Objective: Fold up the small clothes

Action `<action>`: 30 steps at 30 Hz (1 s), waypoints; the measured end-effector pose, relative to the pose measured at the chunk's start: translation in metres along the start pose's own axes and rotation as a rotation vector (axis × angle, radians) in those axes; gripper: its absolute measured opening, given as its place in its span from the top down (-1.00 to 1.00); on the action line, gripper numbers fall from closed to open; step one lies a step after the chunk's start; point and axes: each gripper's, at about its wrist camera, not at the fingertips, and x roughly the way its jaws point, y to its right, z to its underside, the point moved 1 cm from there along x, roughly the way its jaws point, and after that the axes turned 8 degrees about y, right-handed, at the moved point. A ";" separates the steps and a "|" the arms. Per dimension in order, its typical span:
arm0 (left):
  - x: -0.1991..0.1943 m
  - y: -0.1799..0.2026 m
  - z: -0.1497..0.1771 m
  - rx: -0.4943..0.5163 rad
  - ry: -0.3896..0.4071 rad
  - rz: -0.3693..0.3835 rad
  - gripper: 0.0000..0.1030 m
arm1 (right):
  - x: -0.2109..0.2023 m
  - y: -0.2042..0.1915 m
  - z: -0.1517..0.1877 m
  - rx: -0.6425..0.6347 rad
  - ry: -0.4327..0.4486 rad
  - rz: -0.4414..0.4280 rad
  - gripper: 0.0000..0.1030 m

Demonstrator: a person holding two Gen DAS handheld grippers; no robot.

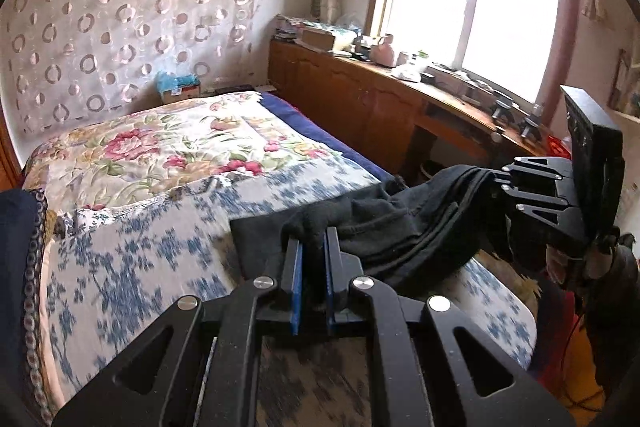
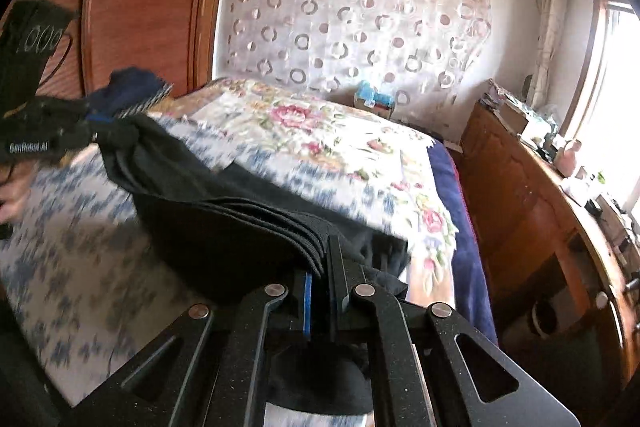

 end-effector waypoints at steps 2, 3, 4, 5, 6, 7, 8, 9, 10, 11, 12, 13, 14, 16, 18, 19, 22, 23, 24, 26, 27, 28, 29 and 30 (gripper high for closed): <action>0.012 -0.008 -0.005 -0.010 -0.010 -0.012 0.81 | 0.019 0.008 -0.008 0.019 0.003 -0.013 0.90; 0.021 -0.013 -0.006 -0.015 -0.020 -0.019 0.81 | 0.026 0.012 -0.010 0.029 0.004 -0.020 0.90; 0.027 -0.016 -0.007 -0.016 -0.027 -0.021 0.81 | 0.037 0.017 -0.012 0.045 0.002 -0.030 0.90; 0.033 -0.018 -0.007 -0.016 -0.036 -0.024 0.81 | 0.046 0.021 -0.011 0.062 -0.003 -0.043 0.90; 0.041 -0.021 -0.007 -0.016 -0.050 -0.033 0.81 | 0.055 0.026 -0.009 0.076 -0.014 -0.057 0.90; 0.048 -0.022 -0.006 -0.016 -0.063 -0.040 0.81 | 0.064 0.029 -0.007 0.088 -0.028 -0.067 0.90; 0.053 -0.024 -0.004 -0.016 -0.076 -0.046 0.81 | 0.072 0.033 -0.004 0.096 -0.041 -0.074 0.90; 0.061 -0.025 -0.002 -0.014 -0.092 -0.052 0.81 | 0.081 0.036 -0.001 0.101 -0.055 -0.080 0.90; 0.066 -0.027 0.001 -0.011 -0.101 -0.059 0.81 | 0.090 0.038 0.000 0.100 -0.068 -0.085 0.90; 0.069 -0.028 0.003 -0.008 -0.107 -0.066 0.77 | 0.097 0.038 0.002 0.098 -0.081 -0.091 0.90; 0.074 -0.030 0.006 -0.003 -0.117 -0.078 0.77 | 0.103 0.040 0.003 0.095 -0.091 -0.096 0.90; 0.077 -0.032 0.007 -0.002 -0.125 -0.082 0.76 | 0.109 0.041 0.004 0.091 -0.102 -0.099 0.90; 0.079 -0.033 0.008 -0.001 -0.134 -0.086 0.72 | 0.114 0.043 0.002 0.090 -0.109 -0.100 0.90; 0.083 -0.037 0.009 0.006 -0.150 -0.099 0.46 | 0.121 0.047 -0.004 0.101 -0.115 -0.114 0.90; 0.082 -0.042 0.008 -0.003 -0.145 -0.077 0.14 | 0.126 0.049 -0.007 0.106 -0.126 -0.118 0.89; 0.081 -0.043 0.007 -0.006 -0.149 -0.070 0.08 | 0.128 0.050 -0.008 0.104 -0.129 -0.115 0.89; 0.079 -0.046 0.007 -0.002 -0.152 -0.065 -0.12 | 0.130 0.054 -0.013 0.109 -0.133 -0.115 0.81; 0.079 -0.046 0.007 -0.001 -0.147 -0.067 -0.12 | 0.131 0.056 -0.015 0.107 -0.130 -0.108 0.69; 0.078 -0.048 0.007 0.000 -0.141 -0.080 -0.12 | 0.132 0.056 -0.017 0.102 -0.126 -0.096 0.62; 0.081 -0.049 0.009 0.001 -0.146 -0.084 -0.12 | 0.132 0.061 -0.025 0.105 -0.111 -0.058 0.39; 0.084 -0.050 0.011 0.002 -0.157 -0.084 -0.12 | 0.131 0.065 -0.030 0.114 -0.103 -0.038 0.36; 0.086 -0.051 0.012 0.002 -0.164 -0.085 -0.12 | 0.130 0.069 -0.034 0.122 -0.096 -0.018 0.35; 0.089 -0.051 0.015 0.004 -0.171 -0.086 -0.12 | 0.129 0.073 -0.038 0.127 -0.087 0.016 0.35; 0.091 -0.052 0.016 0.006 -0.177 -0.087 -0.12 | 0.127 0.078 -0.041 0.126 -0.081 0.061 0.35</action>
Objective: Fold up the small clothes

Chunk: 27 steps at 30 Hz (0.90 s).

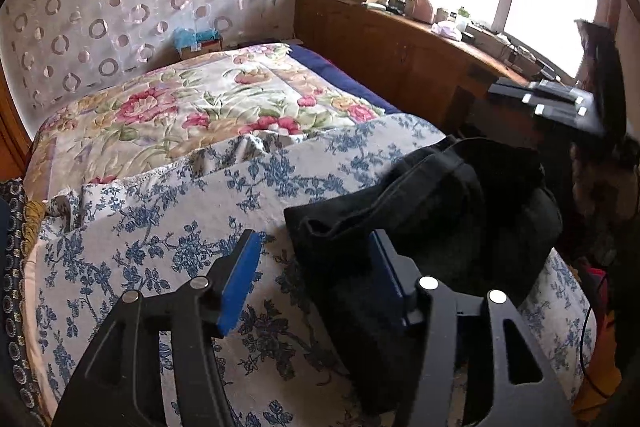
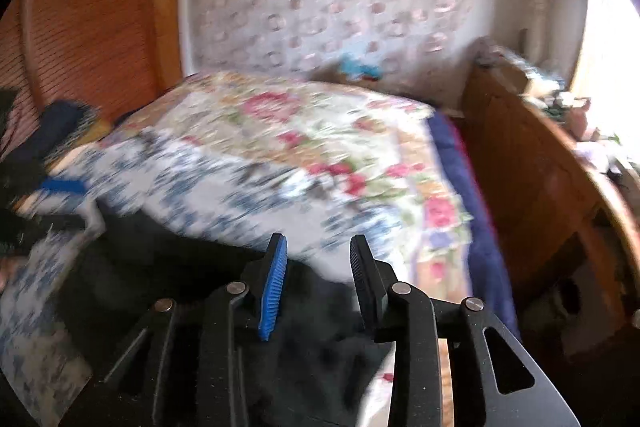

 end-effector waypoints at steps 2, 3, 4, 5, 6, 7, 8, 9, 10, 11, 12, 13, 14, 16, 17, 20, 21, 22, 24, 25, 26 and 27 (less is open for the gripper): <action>0.004 0.000 0.001 0.005 -0.010 0.001 -0.12 | -0.008 0.011 -0.006 0.023 0.017 0.069 0.34; 0.007 0.000 0.001 0.011 -0.014 0.000 -0.12 | -0.013 0.014 -0.008 0.044 0.021 0.057 0.34; 0.010 0.000 0.001 0.014 -0.018 -0.003 -0.12 | -0.017 0.015 -0.008 0.054 0.023 0.040 0.34; 0.014 -0.001 0.000 0.015 -0.025 -0.003 -0.12 | -0.023 0.015 -0.007 0.057 0.025 0.032 0.34; 0.017 -0.002 0.000 0.014 -0.031 0.000 -0.12 | -0.028 0.014 -0.004 0.051 0.021 0.033 0.34; 0.020 -0.003 0.000 0.015 -0.036 -0.003 -0.12 | -0.033 0.012 0.000 0.049 0.015 0.029 0.34; 0.023 -0.003 0.000 0.016 -0.039 -0.004 -0.12 | -0.037 0.010 0.004 0.050 0.009 0.023 0.32; 0.026 -0.004 0.000 0.015 -0.043 -0.002 -0.12 | -0.041 0.008 0.009 0.052 0.004 0.011 0.31; 0.028 -0.004 0.000 0.014 -0.046 0.000 -0.12 | -0.047 0.003 0.014 0.052 -0.001 -0.011 0.29; 0.030 -0.004 0.000 0.014 -0.049 0.002 -0.12 | -0.051 -0.001 0.019 0.054 -0.003 -0.029 0.28; 0.034 -0.005 0.000 0.016 -0.052 0.000 -0.12 | -0.054 -0.002 0.023 0.057 -0.010 -0.044 0.27; 0.038 -0.006 -0.001 0.019 -0.057 -0.007 -0.12 | -0.057 -0.007 0.029 0.057 -0.025 -0.065 0.27; 0.042 -0.006 -0.001 0.019 -0.061 -0.014 -0.12 | -0.060 -0.010 0.033 0.053 -0.036 -0.085 0.27; 0.048 -0.008 -0.002 0.010 -0.072 -0.014 -0.12 | -0.065 -0.011 0.037 0.040 -0.049 -0.118 0.27; 0.048 -0.009 -0.001 0.007 -0.074 -0.012 -0.12 | -0.066 -0.013 0.039 0.025 -0.058 -0.135 0.27; 0.049 -0.010 -0.002 0.012 -0.071 -0.014 -0.12 | -0.063 -0.013 0.043 -0.029 -0.101 -0.130 0.27; 0.049 -0.010 -0.002 0.012 -0.071 -0.015 -0.12 | -0.060 -0.012 0.045 -0.043 -0.120 -0.122 0.27; 0.049 -0.010 -0.002 0.012 -0.071 -0.014 -0.12 | -0.057 -0.010 0.044 -0.048 -0.132 -0.116 0.28; 0.049 -0.010 -0.002 0.012 -0.071 -0.014 -0.12 | -0.054 -0.005 0.042 -0.066 -0.143 -0.100 0.41; 0.049 -0.010 -0.001 0.011 -0.070 -0.014 -0.12 | -0.055 -0.003 0.038 -0.070 -0.140 -0.098 0.73; 0.049 -0.010 -0.001 0.011 -0.070 -0.014 -0.12 | -0.054 0.003 0.035 -0.071 -0.140 -0.096 0.79; 0.048 -0.010 0.000 0.011 -0.070 -0.014 -0.12 | -0.053 0.007 0.032 -0.067 -0.135 -0.096 0.79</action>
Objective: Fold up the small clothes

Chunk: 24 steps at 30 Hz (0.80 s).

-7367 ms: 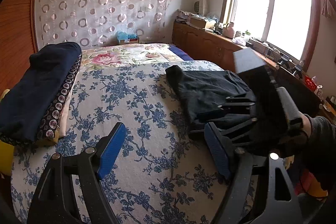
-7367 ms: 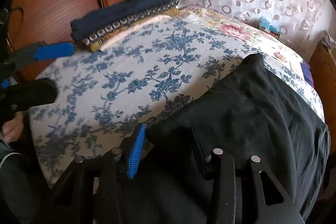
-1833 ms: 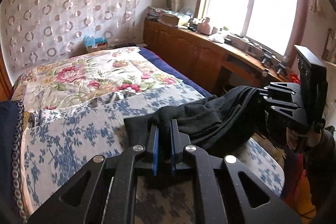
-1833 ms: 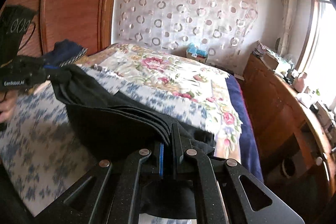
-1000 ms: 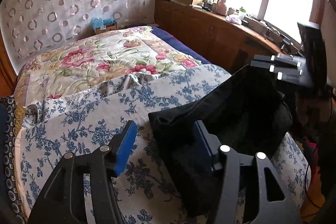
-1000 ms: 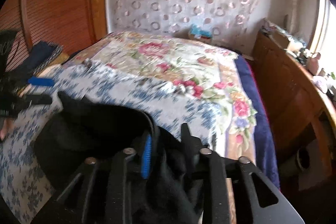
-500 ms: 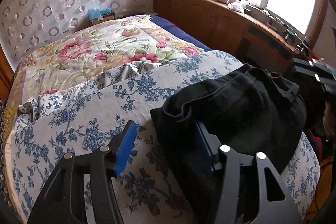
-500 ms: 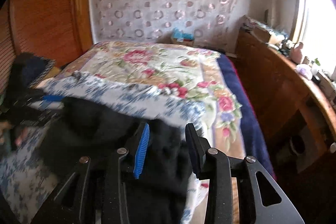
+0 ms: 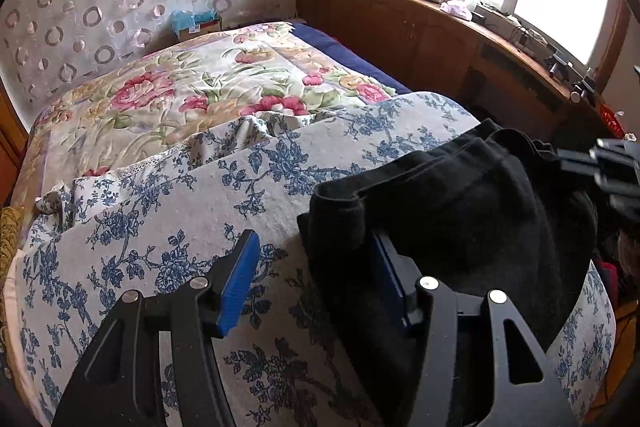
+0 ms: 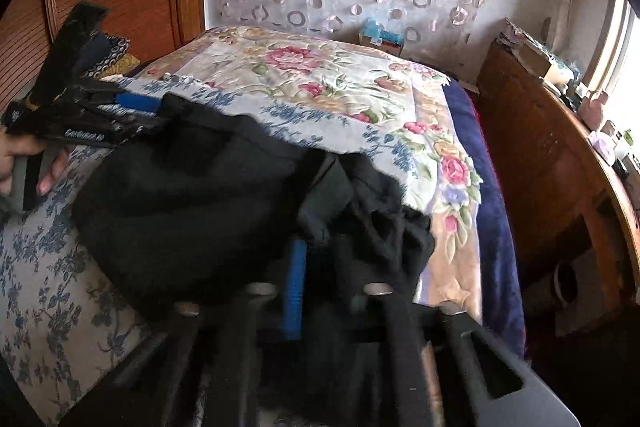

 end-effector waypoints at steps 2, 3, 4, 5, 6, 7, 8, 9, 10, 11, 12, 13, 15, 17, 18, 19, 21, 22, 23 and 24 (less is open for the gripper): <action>0.001 0.000 0.000 0.004 0.001 0.000 -0.12 | 0.000 0.016 -0.008 0.030 0.022 0.013 0.80; 0.001 0.000 0.000 0.004 0.001 -0.002 -0.12 | 0.003 0.022 -0.013 0.051 0.035 0.044 0.80; 0.001 0.000 0.000 0.002 0.000 0.000 -0.12 | 0.002 0.032 -0.018 0.075 0.052 0.077 0.80; 0.001 0.000 0.000 -0.001 0.000 0.001 -0.12 | 0.001 0.040 -0.023 0.096 0.070 0.103 0.80; 0.000 -0.001 0.001 -0.006 -0.002 0.006 -0.12 | 0.000 0.047 -0.027 0.116 0.085 0.130 0.80; 0.000 -0.001 0.002 -0.013 -0.003 0.011 -0.12 | 0.000 0.056 -0.030 0.141 0.096 0.163 0.80; 0.000 -0.002 0.003 -0.019 -0.004 0.016 -0.12 | -0.002 0.063 -0.031 0.173 0.105 0.185 0.80; 0.001 -0.002 0.003 -0.024 -0.007 0.022 -0.12 | -0.003 0.070 -0.031 0.203 0.108 0.193 0.71; 0.001 -0.003 0.003 -0.028 -0.009 0.026 -0.12 | -0.006 0.078 -0.030 0.231 0.117 0.188 0.60; 0.002 -0.004 0.003 -0.032 -0.013 0.030 -0.12 | -0.008 0.080 -0.029 0.247 0.121 0.180 0.37; 0.004 -0.004 0.003 -0.036 -0.017 0.035 -0.12 | -0.009 0.081 -0.027 0.259 0.123 0.167 0.25; 0.005 -0.004 0.003 -0.037 -0.019 0.037 -0.12 | -0.012 0.081 -0.023 0.266 0.120 0.153 0.08; 0.007 -0.003 0.002 -0.035 -0.022 0.037 -0.13 | -0.018 0.081 -0.012 0.274 0.108 0.130 -0.05; 0.008 -0.002 0.001 -0.032 -0.024 0.037 -0.13 | -0.021 0.083 0.000 0.287 0.087 0.097 -0.15; 0.009 -0.002 0.001 -0.030 -0.024 0.038 -0.13 | -0.022 0.082 0.004 0.295 0.078 0.081 -0.18; 0.010 -0.002 0.000 -0.031 -0.025 0.039 -0.13 | -0.016 0.080 0.004 0.303 0.065 0.072 -0.21; 0.012 -0.002 -0.001 -0.036 -0.026 0.044 -0.13 | -0.015 0.089 0.011 0.319 0.037 0.062 -0.22; 0.012 -0.002 -0.001 -0.040 -0.026 0.047 -0.13 | -0.010 0.094 0.012 0.332 0.024 0.060 -0.24; 0.012 -0.002 0.000 -0.043 -0.026 0.050 -0.13 | -0.008 0.099 0.014 0.349 0.010 0.055 -0.27; 0.013 -0.003 0.000 -0.045 -0.025 0.053 -0.13 | -0.002 0.100 0.013 0.364 0.001 0.047 -0.28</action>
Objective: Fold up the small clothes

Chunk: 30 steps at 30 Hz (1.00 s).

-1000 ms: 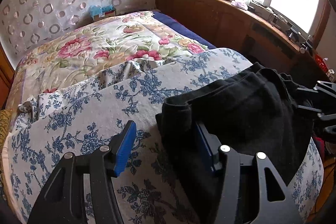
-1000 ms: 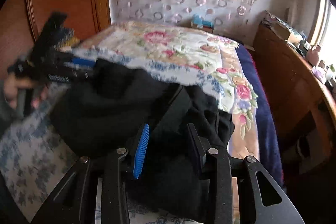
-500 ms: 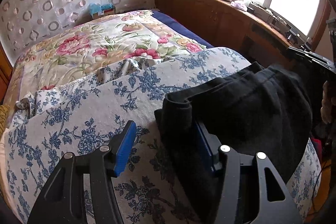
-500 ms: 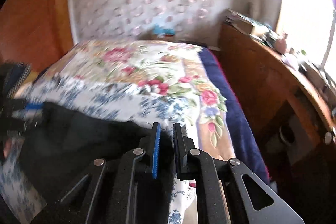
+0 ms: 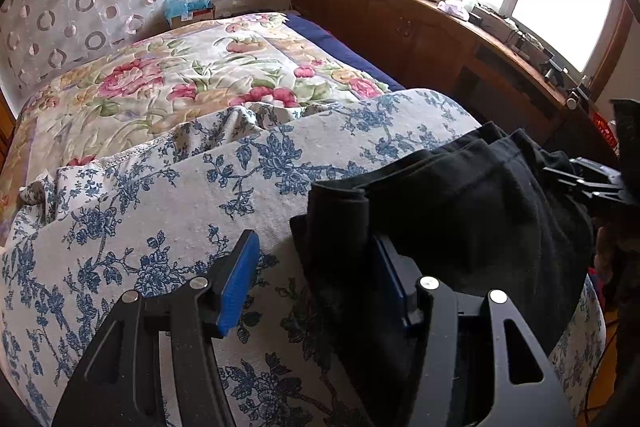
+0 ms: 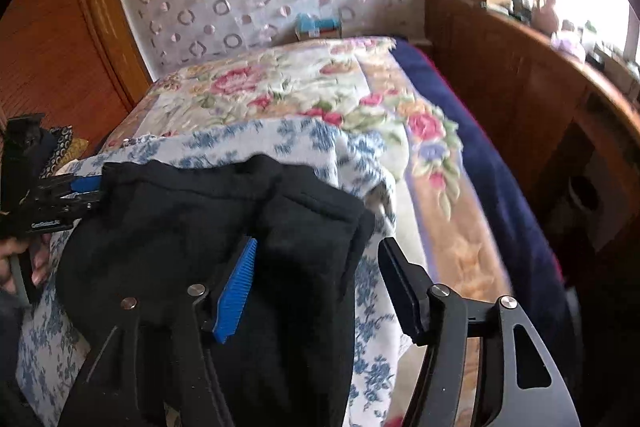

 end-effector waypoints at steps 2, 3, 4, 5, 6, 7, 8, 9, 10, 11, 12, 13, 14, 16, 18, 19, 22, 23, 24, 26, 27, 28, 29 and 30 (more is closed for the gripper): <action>0.001 -0.001 0.000 -0.007 0.001 0.006 -0.13 | 0.000 0.008 -0.002 0.037 -0.015 -0.023 -0.32; 0.001 -0.001 0.000 -0.009 0.001 0.009 -0.13 | 0.003 0.012 -0.004 0.048 -0.025 -0.035 -0.32; 0.001 -0.002 0.000 -0.010 0.002 0.012 -0.13 | 0.007 0.014 -0.006 0.057 -0.035 -0.049 -0.32; 0.001 -0.002 0.000 -0.011 0.002 0.013 -0.13 | 0.009 0.016 -0.008 0.063 -0.040 -0.062 -0.32; 0.001 -0.002 0.000 -0.013 0.003 0.017 -0.13 | 0.009 0.017 -0.011 0.067 -0.044 -0.072 -0.32; 0.001 -0.002 0.000 -0.016 0.004 0.022 -0.13 | 0.009 0.019 -0.012 0.072 -0.049 -0.082 -0.32; 0.001 -0.002 -0.001 -0.020 0.005 0.028 -0.13 | 0.010 0.020 -0.012 0.073 -0.052 -0.093 -0.32; 0.002 -0.003 -0.001 -0.028 0.009 0.038 -0.13 | 0.010 0.022 -0.012 0.073 -0.056 -0.100 -0.32; 0.002 -0.003 -0.001 -0.031 0.011 0.045 -0.13 | 0.011 0.022 -0.012 0.072 -0.061 -0.108 -0.32; 0.002 -0.003 -0.001 -0.032 0.013 0.051 -0.12 | 0.012 0.022 -0.012 0.072 -0.064 -0.115 -0.32; 0.003 -0.002 -0.001 -0.033 0.017 0.060 -0.09 | 0.019 0.022 -0.009 0.072 -0.063 -0.118 -0.32; 0.003 -0.001 -0.001 -0.033 0.019 0.069 0.00 | 0.021 0.023 -0.008 0.074 -0.064 -0.123 -0.24; 0.003 0.000 -0.001 -0.037 0.020 0.086 0.08 | 0.021 0.024 -0.008 0.074 -0.063 -0.133 -0.22; 0.004 0.000 -0.001 -0.050 0.020 0.106 0.20 | 0.023 0.022 -0.007 0.059 -0.056 -0.123 -0.17; 0.004 0.001 -0.001 -0.056 0.021 0.124 0.33 | 0.027 0.016 -0.006 0.036 -0.046 -0.116 -0.01; 0.003 0.002 -0.001 -0.057 0.023 0.130 0.42 | 0.025 0.013 -0.005 0.026 -0.036 -0.112 0.20; -0.001 0.005 -0.002 -0.055 0.032 0.140 0.66 | 0.022 0.003 -0.001 -0.012 -0.028 -0.133 0.51; -0.004 0.006 -0.002 -0.053 0.039 0.141 0.68 | 0.024 -0.001 0.000 -0.028 -0.026 -0.134 0.57; -0.007 0.006 -0.002 -0.051 0.047 0.143 0.69 | 0.022 -0.003 0.001 -0.043 -0.018 -0.134 0.59; -0.021 0.007 -0.003 -0.057 0.096 0.149 0.70 | 0.019 -0.005 0.002 -0.050 0.000 -0.141 0.62; -0.031 0.007 -0.005 -0.062 0.126 0.159 0.70 | 0.015 -0.005 0.002 -0.049 0.022 -0.152 0.63; -0.039 0.008 -0.006 -0.066 0.146 0.164 0.70 | 0.009 -0.005 0.001 -0.048 0.041 -0.157 0.64; -0.046 0.009 -0.007 -0.066 0.165 0.169 0.71 | 0.004 -0.006 0.001 -0.049 0.060 -0.162 0.64; -0.056 0.011 -0.008 -0.063 0.188 0.174 0.71 | -0.002 -0.007 0.002 -0.052 0.080 -0.167 0.65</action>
